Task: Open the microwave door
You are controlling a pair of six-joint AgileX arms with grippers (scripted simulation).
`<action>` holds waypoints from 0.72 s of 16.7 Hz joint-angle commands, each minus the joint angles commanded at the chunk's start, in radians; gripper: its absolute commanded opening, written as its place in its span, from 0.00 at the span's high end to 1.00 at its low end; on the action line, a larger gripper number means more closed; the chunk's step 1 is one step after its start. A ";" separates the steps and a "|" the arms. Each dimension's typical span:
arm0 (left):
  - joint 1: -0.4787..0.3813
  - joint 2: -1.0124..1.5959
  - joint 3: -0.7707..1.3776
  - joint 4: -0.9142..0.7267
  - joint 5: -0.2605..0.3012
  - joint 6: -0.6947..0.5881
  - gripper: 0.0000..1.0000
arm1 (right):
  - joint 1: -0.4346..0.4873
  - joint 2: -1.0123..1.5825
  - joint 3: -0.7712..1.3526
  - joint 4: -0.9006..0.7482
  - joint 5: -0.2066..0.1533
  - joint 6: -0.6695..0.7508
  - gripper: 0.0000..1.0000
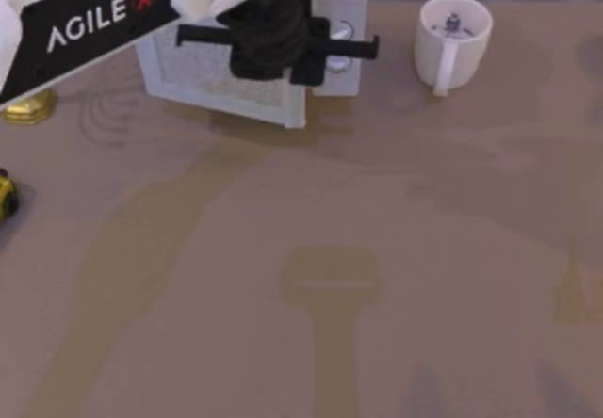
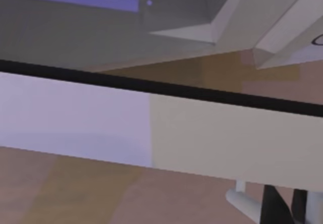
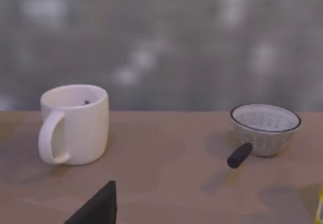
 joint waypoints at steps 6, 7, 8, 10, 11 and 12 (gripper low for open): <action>-0.004 -0.009 -0.018 0.009 0.012 0.010 1.00 | 0.000 0.000 0.000 0.000 0.000 0.000 0.00; 0.000 -0.022 -0.038 0.017 0.019 0.026 1.00 | 0.000 0.000 0.000 0.000 0.000 0.000 0.00; 0.004 -0.038 -0.063 0.027 0.028 0.046 1.00 | 0.000 0.000 0.000 0.000 0.000 0.000 0.00; 0.013 -0.070 -0.110 0.048 0.047 0.085 1.00 | 0.000 0.000 0.000 0.000 0.000 0.000 0.00; 0.016 -0.083 -0.127 0.057 0.054 0.100 1.00 | 0.000 0.000 0.000 0.000 0.000 0.000 0.00; 0.018 -0.091 -0.136 0.063 0.058 0.108 1.00 | 0.000 0.000 0.000 0.000 0.000 0.000 0.00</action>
